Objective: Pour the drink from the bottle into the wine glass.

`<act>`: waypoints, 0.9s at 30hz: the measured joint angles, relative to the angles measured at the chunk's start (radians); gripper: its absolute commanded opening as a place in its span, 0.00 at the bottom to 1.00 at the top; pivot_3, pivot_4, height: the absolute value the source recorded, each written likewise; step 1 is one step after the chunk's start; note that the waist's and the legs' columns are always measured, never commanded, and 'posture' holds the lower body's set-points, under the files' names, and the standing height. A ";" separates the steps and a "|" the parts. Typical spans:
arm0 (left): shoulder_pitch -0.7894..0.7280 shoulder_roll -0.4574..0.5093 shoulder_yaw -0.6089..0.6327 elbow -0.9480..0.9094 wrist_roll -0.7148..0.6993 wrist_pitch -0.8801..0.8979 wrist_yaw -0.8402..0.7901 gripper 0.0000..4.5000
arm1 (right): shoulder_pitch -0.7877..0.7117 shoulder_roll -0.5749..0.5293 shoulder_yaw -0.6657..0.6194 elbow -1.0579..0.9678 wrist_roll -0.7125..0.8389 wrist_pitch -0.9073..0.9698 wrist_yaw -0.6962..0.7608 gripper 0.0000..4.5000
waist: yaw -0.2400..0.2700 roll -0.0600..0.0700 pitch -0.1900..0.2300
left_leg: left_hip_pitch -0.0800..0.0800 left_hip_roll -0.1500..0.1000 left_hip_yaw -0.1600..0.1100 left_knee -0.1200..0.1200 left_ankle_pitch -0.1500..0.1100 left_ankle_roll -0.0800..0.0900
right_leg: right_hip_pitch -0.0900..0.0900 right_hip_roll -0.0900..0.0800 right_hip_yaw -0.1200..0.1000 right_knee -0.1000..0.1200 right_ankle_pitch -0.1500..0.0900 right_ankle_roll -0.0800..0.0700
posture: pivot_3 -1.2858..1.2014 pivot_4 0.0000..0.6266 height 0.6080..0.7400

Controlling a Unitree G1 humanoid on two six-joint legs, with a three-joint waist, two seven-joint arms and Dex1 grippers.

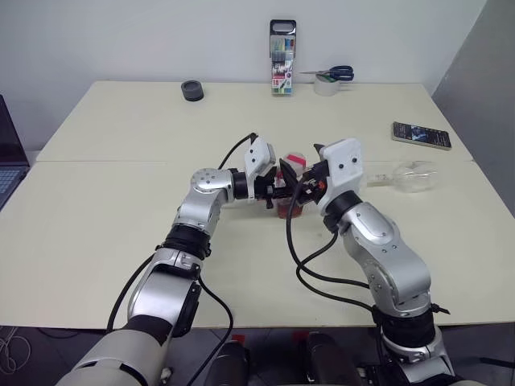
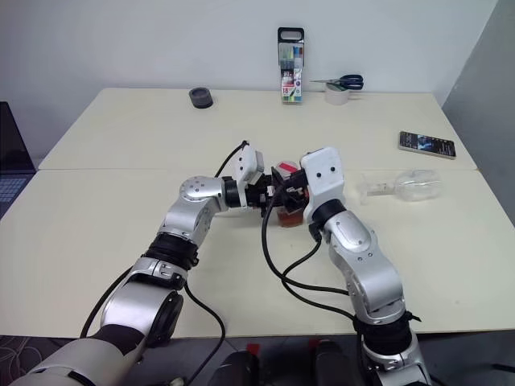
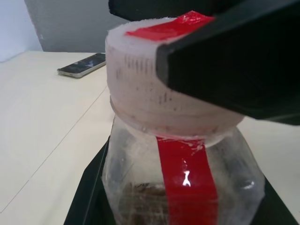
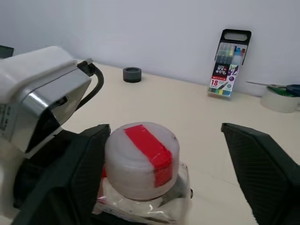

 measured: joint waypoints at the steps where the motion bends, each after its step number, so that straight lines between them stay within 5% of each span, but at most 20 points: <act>1: 0.001 0.000 0.000 0.000 0.000 0.000 0.002 0.39 | 0.002 0.004 0.002 0.000 -0.004 0.000 -0.009 0.92 | 0.000 0.000 0.000 | 0.000 0.000 0.000 0.000 0.000 0.000 | 0.000 0.000 0.000 0.000 0.000 0.000 | 0.52 0.24 1.00; 11: 0.018 0.001 0.000 -0.008 -0.003 0.001 0.018 0.39 | -0.004 0.049 0.008 0.046 -0.034 -0.015 -0.024 0.92 | 0.000 0.000 0.000 | 0.000 0.000 0.000 0.000 0.000 0.000 | 0.000 0.000 0.000 0.000 0.000 0.000 | 0.52 0.24 1.00; 14: 0.019 0.001 0.000 -0.010 -0.003 0.002 0.019 0.39 | -0.009 0.057 0.010 0.063 -0.033 -0.023 -0.020 0.78 | -0.001 0.000 0.000 | 0.000 0.000 0.000 0.000 0.000 0.000 | 0.000 0.000 0.000 0.000 0.000 0.000 | 0.52 0.24 1.00; 19: 0.019 0.002 0.001 -0.020 -0.005 0.004 0.023 0.39 | -0.009 0.070 0.023 0.069 -0.031 -0.036 -0.010 0.42 | -0.002 0.000 0.000 | 0.000 0.000 0.000 0.000 0.000 0.000 | 0.000 0.000 0.000 0.000 0.000 0.000 | 0.52 0.24 1.00; 27: 0.027 0.010 0.002 -0.032 -0.018 0.006 -0.003 0.39 | -0.026 -0.040 -0.001 0.092 0.033 -0.089 0.153 0.41 | -0.002 0.000 0.000 | 0.000 0.000 0.000 0.000 0.000 0.000 | 0.000 0.000 0.000 0.000 0.000 0.000 | 0.52 0.24 1.00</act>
